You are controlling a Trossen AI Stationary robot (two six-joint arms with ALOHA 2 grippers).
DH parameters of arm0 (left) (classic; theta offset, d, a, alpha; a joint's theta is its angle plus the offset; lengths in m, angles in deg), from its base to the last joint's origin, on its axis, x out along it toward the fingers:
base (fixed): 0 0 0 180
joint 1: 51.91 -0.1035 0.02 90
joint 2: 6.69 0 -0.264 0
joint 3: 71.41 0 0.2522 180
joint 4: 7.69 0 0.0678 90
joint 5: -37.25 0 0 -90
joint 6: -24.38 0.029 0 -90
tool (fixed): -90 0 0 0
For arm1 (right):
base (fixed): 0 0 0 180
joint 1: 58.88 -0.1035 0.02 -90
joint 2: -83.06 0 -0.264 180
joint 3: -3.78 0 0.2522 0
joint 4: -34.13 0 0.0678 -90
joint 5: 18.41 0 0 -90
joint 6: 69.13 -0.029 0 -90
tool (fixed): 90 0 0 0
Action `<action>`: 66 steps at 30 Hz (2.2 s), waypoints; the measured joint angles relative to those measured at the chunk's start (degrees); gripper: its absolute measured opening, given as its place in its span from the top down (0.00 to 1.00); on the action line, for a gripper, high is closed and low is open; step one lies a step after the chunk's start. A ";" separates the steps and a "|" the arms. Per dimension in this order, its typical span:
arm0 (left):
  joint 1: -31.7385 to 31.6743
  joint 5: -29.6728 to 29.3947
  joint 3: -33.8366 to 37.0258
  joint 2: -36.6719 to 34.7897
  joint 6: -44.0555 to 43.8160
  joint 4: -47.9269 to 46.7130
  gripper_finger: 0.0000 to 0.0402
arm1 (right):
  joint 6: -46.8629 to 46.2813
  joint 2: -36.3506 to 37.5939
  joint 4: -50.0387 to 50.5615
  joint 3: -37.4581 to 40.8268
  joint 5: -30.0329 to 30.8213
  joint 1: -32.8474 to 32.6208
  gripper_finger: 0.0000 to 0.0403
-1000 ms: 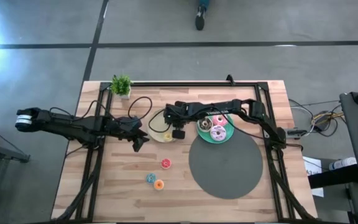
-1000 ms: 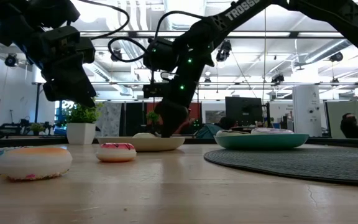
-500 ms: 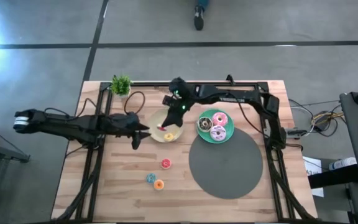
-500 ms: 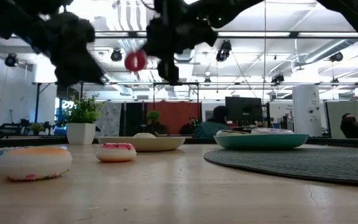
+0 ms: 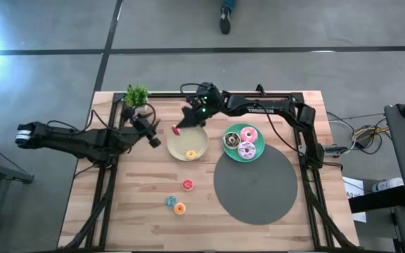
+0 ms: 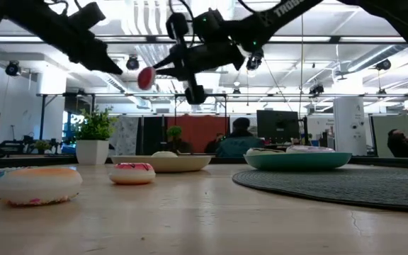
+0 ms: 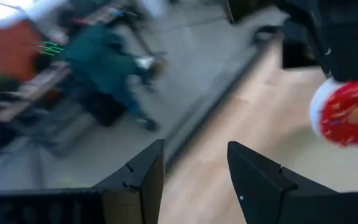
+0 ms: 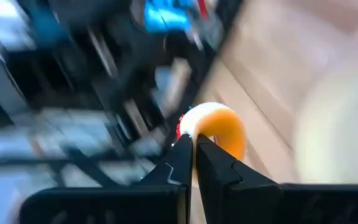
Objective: Pick & Place donuts
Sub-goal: Put the small red donut on the white plate
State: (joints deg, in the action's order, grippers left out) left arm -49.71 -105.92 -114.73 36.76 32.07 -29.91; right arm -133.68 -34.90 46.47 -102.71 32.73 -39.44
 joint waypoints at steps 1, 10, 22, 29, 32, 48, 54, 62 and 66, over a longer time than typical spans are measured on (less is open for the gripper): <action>0.23 -1.33 -0.15 -0.16 1.17 0.93 0.63 | -4.28 0.14 -4.76 1.01 1.57 0.28 0.98; 1.01 -3.55 -0.21 -0.31 7.12 10.78 0.63 | -30.40 0.57 -33.38 6.62 27.29 0.35 0.98; -0.37 0.60 -0.17 4.93 14.89 20.58 0.63 | -36.19 0.96 -38.38 6.73 37.87 -1.37 0.98; -0.65 -4.78 -1.98 7.85 18.04 27.36 0.63 | -37.50 0.96 -37.61 6.76 42.23 -2.57 0.98; -1.49 -5.24 -2.32 8.54 18.85 28.03 0.63 | -37.61 0.96 -37.34 6.77 42.63 -2.59 0.98; -6.03 -4.23 -4.06 11.78 17.26 28.76 0.63 | -38.34 0.96 -37.36 6.78 43.53 -3.81 0.98; -6.97 -1.74 -4.96 13.54 17.13 28.58 0.63 | -38.01 0.96 -37.37 6.78 42.95 -3.85 0.98; -8.22 -1.89 -7.31 16.51 17.34 28.49 0.63 | -37.67 0.96 -37.41 6.90 42.74 -4.21 0.98; -8.24 -3.13 -8.27 16.63 18.31 28.66 0.64 | -37.40 0.96 -37.38 6.93 42.30 -4.21 0.98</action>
State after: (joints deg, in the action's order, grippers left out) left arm -57.95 -109.05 -123.00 53.39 50.38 -1.25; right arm -171.09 -33.93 9.08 -95.79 75.03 -43.66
